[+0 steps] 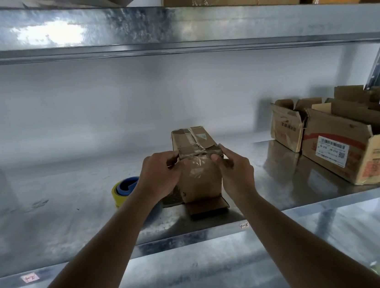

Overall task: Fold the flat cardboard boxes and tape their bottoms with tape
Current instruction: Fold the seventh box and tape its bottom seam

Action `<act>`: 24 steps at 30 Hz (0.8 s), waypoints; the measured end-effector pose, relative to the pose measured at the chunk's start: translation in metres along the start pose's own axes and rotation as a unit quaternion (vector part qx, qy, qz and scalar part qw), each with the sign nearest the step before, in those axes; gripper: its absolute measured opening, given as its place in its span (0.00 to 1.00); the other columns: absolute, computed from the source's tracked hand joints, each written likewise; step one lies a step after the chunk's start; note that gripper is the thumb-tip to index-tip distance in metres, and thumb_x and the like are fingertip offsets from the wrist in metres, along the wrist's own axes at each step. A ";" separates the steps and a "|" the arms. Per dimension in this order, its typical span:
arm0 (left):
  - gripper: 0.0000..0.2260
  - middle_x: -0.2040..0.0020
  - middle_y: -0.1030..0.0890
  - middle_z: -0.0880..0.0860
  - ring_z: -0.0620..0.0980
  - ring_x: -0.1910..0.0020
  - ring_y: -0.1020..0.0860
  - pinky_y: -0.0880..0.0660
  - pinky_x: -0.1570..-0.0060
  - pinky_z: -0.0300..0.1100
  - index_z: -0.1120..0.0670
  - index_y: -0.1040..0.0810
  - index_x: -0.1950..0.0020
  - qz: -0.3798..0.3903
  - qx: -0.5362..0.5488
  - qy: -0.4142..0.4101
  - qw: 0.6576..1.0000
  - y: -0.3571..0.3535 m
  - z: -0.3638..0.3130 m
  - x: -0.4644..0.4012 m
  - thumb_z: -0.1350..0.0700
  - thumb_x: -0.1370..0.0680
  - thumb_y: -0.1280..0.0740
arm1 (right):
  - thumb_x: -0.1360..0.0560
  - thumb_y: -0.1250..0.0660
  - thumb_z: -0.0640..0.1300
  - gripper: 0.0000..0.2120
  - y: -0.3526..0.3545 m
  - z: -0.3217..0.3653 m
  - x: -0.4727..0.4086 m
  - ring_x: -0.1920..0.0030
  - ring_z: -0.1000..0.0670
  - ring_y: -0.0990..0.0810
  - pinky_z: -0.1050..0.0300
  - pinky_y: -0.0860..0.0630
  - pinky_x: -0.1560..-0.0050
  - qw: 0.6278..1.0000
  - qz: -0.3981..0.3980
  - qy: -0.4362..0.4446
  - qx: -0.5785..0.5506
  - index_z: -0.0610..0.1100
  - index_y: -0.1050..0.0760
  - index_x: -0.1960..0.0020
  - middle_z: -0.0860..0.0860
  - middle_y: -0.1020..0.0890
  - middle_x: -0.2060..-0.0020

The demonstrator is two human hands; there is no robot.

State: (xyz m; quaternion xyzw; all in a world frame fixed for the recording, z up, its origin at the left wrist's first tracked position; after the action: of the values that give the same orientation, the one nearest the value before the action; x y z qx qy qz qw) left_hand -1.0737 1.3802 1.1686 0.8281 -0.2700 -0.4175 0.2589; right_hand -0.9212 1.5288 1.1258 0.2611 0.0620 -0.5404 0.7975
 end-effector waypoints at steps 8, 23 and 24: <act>0.16 0.70 0.18 0.48 0.49 0.67 0.18 0.20 0.57 0.48 0.49 0.16 0.61 -0.029 0.036 0.008 0.999 0.002 0.002 -0.001 0.39 0.22 0.29 | 0.22 0.34 0.67 0.34 -0.012 0.003 0.009 0.34 0.49 0.20 0.47 0.22 0.33 1.000 -0.001 0.020 -0.003 0.55 0.35 0.20 0.52 0.21 0.30; 0.18 0.70 0.18 0.47 0.47 0.68 0.19 0.25 0.64 0.43 0.49 0.17 0.64 -0.040 0.082 -0.016 0.996 -0.007 -0.005 -0.011 0.47 0.16 0.35 | 0.27 0.32 0.71 0.33 -0.004 0.016 0.008 0.33 0.48 0.32 0.56 0.26 0.41 0.993 -0.052 0.056 0.089 0.59 0.31 0.26 0.48 0.34 0.30; 0.16 0.67 0.16 0.48 0.48 0.66 0.18 0.22 0.62 0.47 0.50 0.15 0.60 -0.031 0.098 -0.015 0.995 -0.009 -0.004 -0.012 0.50 0.16 0.36 | 0.31 0.30 0.74 0.36 -0.001 0.014 0.007 0.32 0.46 0.33 0.50 0.25 0.37 0.989 -0.067 0.044 0.124 0.59 0.28 0.29 0.49 0.35 0.30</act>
State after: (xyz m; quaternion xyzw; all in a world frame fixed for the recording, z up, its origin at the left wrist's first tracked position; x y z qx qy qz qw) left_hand -1.0747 1.3956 1.1713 0.8509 -0.2876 -0.4097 0.1593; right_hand -0.9218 1.5158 1.1350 0.3766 0.0469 -0.5844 0.7172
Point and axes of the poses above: each hand's wrist, its own x-axis away from the middle knuckle, its own y-axis out of the back of the hand, z = x × y, the point moved 10 cm from there along -x, towards the middle knuckle
